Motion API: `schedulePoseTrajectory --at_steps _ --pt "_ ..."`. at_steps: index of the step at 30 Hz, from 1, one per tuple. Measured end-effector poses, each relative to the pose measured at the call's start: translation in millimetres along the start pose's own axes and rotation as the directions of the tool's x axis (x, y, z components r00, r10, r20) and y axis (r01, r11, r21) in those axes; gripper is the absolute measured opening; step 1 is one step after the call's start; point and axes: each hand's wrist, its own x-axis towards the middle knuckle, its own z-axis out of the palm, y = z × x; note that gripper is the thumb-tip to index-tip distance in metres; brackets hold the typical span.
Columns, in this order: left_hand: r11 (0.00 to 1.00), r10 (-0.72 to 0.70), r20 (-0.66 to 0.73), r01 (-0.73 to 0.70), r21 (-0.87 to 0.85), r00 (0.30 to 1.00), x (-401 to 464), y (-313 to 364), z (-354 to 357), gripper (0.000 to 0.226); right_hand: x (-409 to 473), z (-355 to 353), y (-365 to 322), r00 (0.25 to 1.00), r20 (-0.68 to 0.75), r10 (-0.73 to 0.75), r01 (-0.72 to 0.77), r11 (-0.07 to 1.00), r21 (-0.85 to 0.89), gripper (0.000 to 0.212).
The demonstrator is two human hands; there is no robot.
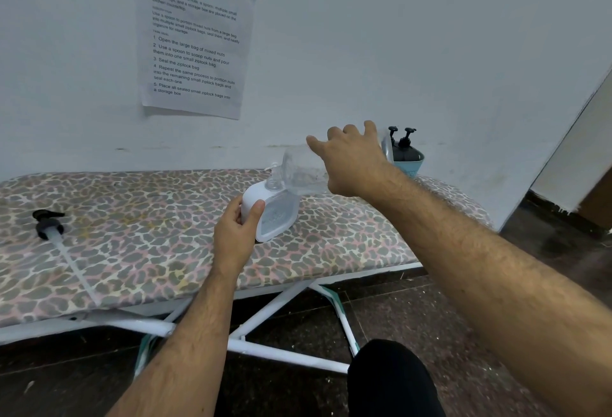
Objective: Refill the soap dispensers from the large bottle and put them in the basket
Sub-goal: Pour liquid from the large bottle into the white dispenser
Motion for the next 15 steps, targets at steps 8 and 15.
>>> schedulePoseTrajectory --at_steps 8,15 --pt "1.000 -0.008 0.010 0.008 -0.024 1.000 0.7 -1.4 -0.9 0.033 -0.3 1.3 -0.3 1.000 -0.007 -0.002 0.002 1.000 0.010 0.070" --pt "1.000 0.002 -0.001 -0.002 -0.016 1.000 2.8 -4.6 0.5 0.029 0.6 1.1 -0.4 1.000 -0.016 -0.006 0.006 1.000 -0.016 0.071"
